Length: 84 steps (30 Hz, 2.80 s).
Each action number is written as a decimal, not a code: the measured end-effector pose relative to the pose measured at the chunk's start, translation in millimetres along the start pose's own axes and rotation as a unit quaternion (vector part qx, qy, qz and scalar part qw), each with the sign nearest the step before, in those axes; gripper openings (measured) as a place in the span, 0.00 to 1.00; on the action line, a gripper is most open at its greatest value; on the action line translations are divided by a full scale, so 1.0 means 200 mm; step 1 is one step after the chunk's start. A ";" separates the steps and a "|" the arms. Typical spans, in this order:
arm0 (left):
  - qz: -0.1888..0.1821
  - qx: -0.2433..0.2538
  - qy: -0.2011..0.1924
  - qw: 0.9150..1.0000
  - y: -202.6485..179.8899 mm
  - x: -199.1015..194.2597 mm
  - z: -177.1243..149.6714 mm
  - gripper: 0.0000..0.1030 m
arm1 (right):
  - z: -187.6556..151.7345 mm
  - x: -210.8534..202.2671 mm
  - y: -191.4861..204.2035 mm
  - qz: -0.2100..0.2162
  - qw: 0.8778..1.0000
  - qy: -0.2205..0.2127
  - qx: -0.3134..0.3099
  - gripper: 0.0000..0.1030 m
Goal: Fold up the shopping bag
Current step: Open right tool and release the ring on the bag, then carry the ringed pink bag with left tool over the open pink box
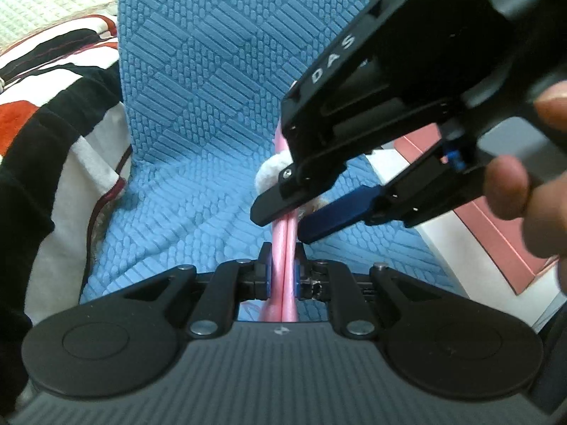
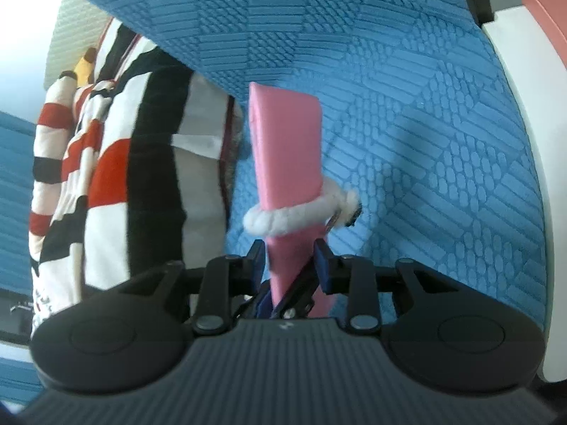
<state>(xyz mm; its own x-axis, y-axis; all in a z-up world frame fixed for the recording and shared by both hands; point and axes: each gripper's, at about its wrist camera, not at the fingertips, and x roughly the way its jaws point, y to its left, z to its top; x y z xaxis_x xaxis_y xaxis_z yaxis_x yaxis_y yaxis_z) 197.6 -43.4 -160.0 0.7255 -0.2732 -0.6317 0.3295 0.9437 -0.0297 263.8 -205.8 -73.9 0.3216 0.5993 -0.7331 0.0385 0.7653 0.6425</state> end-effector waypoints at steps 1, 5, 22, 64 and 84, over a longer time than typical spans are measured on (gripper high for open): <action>0.001 0.002 0.002 1.000 -0.01 0.00 0.00 0.13 | 0.00 0.01 -0.01 -0.003 1.000 -0.002 -0.001 0.26; 0.006 0.007 0.006 1.000 -0.02 0.01 -0.01 0.15 | -0.01 0.02 -0.02 -0.005 1.000 -0.012 -0.009 0.19; -0.036 -0.041 0.034 0.998 0.03 0.02 -0.01 0.17 | -0.01 0.10 -0.10 -0.043 0.999 -0.003 0.009 0.20; -0.054 -0.177 0.074 0.980 0.00 -0.47 0.20 0.49 | -0.22 -0.59 0.14 -0.119 0.972 -0.073 -0.191 0.10; -0.066 -0.120 0.046 0.989 -0.37 -0.67 0.63 0.72 | -0.10 -1.13 0.18 -0.112 0.962 -0.123 -0.216 0.10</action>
<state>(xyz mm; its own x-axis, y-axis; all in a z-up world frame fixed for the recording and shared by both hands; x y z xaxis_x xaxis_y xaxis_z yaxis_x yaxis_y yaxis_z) 151.6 -100.7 24.2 0.6241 -0.3901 -0.6771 0.2566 0.9207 -0.2939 173.1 -308.7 110.1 0.5668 0.3747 -0.7337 -0.2470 0.9269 0.2826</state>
